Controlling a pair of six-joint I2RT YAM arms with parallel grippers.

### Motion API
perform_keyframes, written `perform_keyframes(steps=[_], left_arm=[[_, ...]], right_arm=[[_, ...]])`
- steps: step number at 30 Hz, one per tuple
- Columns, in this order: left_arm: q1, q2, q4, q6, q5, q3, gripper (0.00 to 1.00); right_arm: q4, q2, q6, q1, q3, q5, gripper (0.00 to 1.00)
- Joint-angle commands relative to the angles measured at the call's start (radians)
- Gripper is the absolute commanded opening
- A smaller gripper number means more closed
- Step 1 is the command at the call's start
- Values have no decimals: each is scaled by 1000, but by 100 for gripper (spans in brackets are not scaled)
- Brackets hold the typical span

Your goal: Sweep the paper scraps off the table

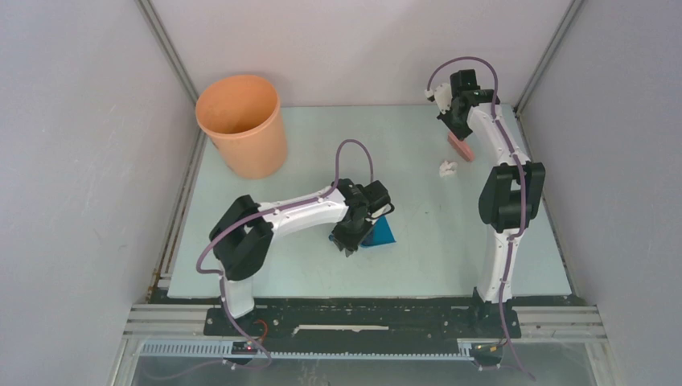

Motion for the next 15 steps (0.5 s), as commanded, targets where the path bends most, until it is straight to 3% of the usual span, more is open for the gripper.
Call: perform_keyframes(steps=[1,5,11,15], left_arm=[[-4,-142,-2,58,-147,-48,43],[1,-206,68,135,-209,-112,52],[18,-222,199,309,-219,-188,54],[47,-222,310,414,-149,-249,53]], right_arm=[[32,-17,-25,-2,77,60,0],[48,-21,-35,0,60,66,0],[52,-27,-38,-10,20,43,0],[55,-38,-33,-13,-8,24,0]])
